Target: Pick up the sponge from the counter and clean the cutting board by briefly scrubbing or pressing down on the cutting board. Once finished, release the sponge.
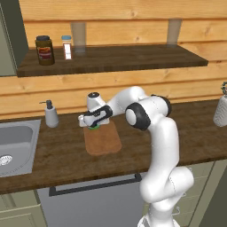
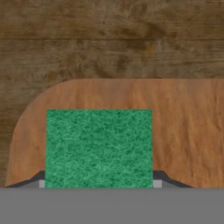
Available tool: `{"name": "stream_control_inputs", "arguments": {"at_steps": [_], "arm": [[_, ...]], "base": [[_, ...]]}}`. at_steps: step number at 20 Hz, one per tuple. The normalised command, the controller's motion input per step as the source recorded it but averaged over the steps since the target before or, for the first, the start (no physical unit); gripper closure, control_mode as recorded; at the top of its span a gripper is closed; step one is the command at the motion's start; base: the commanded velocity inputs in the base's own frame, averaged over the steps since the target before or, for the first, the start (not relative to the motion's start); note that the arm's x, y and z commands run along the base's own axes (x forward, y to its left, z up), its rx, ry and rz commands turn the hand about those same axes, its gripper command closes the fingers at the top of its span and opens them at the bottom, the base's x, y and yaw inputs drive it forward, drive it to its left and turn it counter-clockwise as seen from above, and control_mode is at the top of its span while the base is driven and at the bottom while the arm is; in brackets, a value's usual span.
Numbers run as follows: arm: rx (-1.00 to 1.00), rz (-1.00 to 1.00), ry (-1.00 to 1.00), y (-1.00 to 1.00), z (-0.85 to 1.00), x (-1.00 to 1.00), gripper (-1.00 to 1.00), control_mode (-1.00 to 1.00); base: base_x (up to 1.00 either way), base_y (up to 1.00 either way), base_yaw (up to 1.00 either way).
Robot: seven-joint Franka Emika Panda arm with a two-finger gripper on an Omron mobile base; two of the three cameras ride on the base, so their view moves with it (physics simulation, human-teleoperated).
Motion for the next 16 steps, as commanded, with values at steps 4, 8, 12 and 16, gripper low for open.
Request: {"name": "stream_control_inputs", "arguments": {"at_steps": [4,8,12,16], "arm": [[0.00,0.00,0.00,-0.07,0.00,-0.22,1.00,-1.00],[0.00,0.00,0.00,-0.12,0.00,-0.30,1.00,-1.00],[0.00,0.00,0.00,-0.12,0.00,-0.34,1.00,-1.00],[0.00,-0.01,0.00,-0.21,0.00,-0.55,1.00,-1.00]], "base": [[0.00,0.00,0.00],[0.00,0.00,0.00],[0.00,0.00,0.00],[0.00,0.00,0.00]]}}
